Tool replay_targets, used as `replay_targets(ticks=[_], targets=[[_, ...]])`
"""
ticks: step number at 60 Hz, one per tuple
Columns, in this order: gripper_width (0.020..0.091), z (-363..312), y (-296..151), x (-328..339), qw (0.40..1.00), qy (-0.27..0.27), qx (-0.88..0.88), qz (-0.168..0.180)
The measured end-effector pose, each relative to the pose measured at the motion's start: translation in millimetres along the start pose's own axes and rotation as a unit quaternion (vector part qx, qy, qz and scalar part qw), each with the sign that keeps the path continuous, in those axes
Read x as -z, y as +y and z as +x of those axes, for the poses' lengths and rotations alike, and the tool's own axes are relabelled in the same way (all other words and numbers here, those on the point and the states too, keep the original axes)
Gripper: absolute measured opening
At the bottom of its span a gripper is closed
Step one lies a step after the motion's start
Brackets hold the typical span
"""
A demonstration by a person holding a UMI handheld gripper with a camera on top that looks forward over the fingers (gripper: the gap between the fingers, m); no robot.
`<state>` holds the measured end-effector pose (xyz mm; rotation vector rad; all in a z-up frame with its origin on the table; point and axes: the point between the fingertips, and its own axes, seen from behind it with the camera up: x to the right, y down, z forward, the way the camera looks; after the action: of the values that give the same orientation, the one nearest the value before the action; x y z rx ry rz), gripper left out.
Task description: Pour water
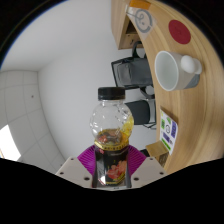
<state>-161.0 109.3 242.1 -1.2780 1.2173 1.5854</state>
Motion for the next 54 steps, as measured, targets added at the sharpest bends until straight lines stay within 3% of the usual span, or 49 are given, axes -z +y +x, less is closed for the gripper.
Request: replay_targets(ticks=[13, 23, 32, 37, 54], targets=[[0.0378, 48.0, -37.4, -11.1, 0.989, 0.013, -0.15, 0.003], [0.0379, 55.5, -41.5, -18.2, 0.992, 0.038, -0.119, -0.013], [0.038, 35.0, -44.1, -4.1, 0.995, 0.071, 0.063, -0.04], [0.0381, 6.6, -60.0, 2.1, 0.973, 0.077, 0.216, -0.037], [0.0381, -79.5, -170.7, 38.7, 0.784, 0.089, 0.612, 0.045]])
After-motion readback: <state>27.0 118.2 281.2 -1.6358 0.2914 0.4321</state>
